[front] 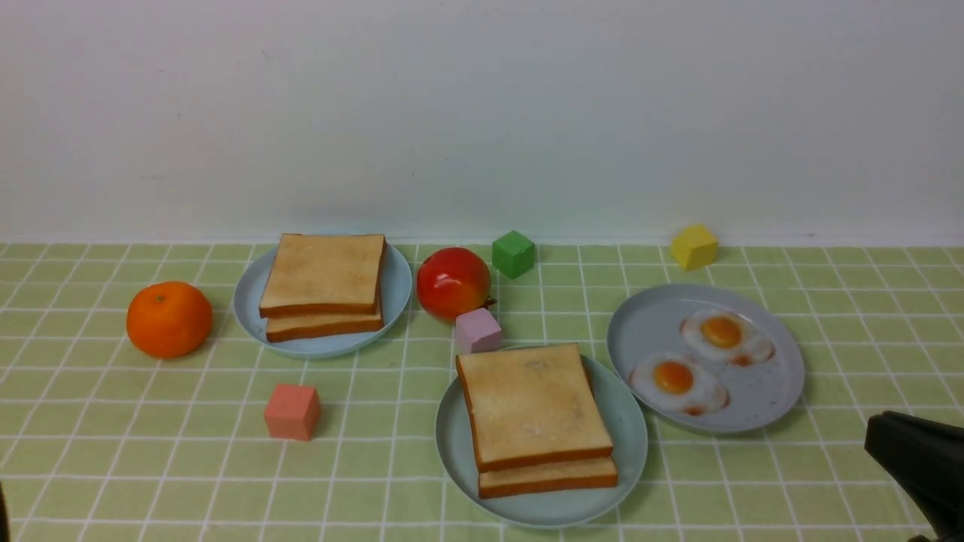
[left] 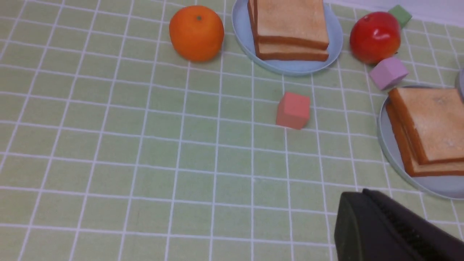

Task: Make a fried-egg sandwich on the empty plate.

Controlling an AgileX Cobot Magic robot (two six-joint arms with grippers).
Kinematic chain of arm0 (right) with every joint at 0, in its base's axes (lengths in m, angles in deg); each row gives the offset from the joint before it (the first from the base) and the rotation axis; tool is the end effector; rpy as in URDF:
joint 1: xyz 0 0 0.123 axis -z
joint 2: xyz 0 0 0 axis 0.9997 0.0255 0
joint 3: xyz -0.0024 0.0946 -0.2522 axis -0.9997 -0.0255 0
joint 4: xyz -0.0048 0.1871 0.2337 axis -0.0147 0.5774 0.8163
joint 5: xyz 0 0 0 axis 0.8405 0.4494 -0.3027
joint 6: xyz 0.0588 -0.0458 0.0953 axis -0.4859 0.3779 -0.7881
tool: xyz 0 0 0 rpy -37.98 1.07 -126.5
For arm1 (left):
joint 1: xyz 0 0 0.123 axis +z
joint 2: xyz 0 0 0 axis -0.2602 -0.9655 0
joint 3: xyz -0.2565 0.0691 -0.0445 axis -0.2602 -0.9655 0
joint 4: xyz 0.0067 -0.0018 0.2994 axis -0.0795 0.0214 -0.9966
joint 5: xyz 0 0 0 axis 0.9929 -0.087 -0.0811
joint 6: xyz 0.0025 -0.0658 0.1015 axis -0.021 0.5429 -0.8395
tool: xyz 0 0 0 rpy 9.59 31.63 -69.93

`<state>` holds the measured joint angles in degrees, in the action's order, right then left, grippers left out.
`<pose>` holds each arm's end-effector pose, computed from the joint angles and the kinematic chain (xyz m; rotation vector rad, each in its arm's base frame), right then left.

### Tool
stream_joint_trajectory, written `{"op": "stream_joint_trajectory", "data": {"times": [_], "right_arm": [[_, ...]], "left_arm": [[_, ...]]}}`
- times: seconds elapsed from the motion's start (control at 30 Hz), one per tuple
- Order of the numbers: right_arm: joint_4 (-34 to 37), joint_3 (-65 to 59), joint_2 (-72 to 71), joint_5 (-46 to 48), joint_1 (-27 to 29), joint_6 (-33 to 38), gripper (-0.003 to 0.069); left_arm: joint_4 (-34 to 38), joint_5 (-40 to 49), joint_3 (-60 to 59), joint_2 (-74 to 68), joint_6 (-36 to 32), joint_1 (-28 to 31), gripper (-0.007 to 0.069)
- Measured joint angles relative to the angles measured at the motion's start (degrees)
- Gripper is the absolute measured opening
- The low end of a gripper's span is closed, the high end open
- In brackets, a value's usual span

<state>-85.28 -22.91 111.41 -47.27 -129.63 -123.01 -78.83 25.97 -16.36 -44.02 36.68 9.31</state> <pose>0.1765 0.1138 0.2338 -0.3184 1.8995 0.3827 0.1424 -0.0165 0.3518 -0.1365 2.1475 -0.2145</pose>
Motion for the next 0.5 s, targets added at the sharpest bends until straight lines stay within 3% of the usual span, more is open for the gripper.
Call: {"op": "stream_joint_trajectory", "data": {"times": [0.3,0.5], "right_arm": [[-2.96,0.00,0.00,-0.24,0.00,0.00,0.0061],[-4.26,0.00,0.00,-0.37,0.00,0.00,0.0067]], "left_arm": [[-0.31,-0.61,-0.29,0.96,0.10,-2.67,-0.0013],[-3.11,-11.31,-10.91,12.54,-4.39,-7.73,-0.0013]]}}
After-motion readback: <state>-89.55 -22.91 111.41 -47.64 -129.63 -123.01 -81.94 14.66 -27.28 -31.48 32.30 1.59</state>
